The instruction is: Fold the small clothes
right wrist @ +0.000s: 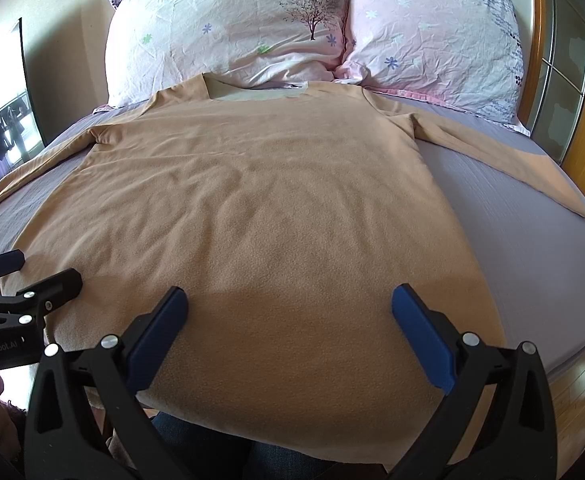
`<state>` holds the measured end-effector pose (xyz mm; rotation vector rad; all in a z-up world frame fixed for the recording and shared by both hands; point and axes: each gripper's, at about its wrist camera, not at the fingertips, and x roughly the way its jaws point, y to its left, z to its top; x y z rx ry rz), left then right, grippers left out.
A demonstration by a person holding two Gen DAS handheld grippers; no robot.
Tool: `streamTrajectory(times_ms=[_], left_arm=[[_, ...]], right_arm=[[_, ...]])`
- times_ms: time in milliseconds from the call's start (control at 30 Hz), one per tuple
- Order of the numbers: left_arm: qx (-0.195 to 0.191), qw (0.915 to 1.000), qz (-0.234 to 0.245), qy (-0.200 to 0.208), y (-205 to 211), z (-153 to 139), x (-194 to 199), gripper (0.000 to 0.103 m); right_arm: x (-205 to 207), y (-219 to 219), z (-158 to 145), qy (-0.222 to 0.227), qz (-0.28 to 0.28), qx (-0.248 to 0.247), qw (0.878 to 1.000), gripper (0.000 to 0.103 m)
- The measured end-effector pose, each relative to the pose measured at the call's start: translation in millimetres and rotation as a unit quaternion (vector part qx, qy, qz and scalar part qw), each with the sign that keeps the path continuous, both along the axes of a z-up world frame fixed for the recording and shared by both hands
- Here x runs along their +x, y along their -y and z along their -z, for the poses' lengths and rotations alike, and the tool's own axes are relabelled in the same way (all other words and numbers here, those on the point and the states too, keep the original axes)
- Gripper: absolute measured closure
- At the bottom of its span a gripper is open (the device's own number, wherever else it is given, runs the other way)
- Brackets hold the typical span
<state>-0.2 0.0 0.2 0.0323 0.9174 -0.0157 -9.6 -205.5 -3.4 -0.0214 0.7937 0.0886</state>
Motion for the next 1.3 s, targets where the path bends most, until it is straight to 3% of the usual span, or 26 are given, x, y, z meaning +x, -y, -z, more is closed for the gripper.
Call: streamTrajectory(times_ms=[1300], left_arm=[[0.0, 1.0, 0.0, 0.003, -0.1, -0.4, 1.0, 0.001]], right_arm=[[-1.4, 8.8, -2.4, 0.008, 0.001, 0.001, 1.0, 0.002]])
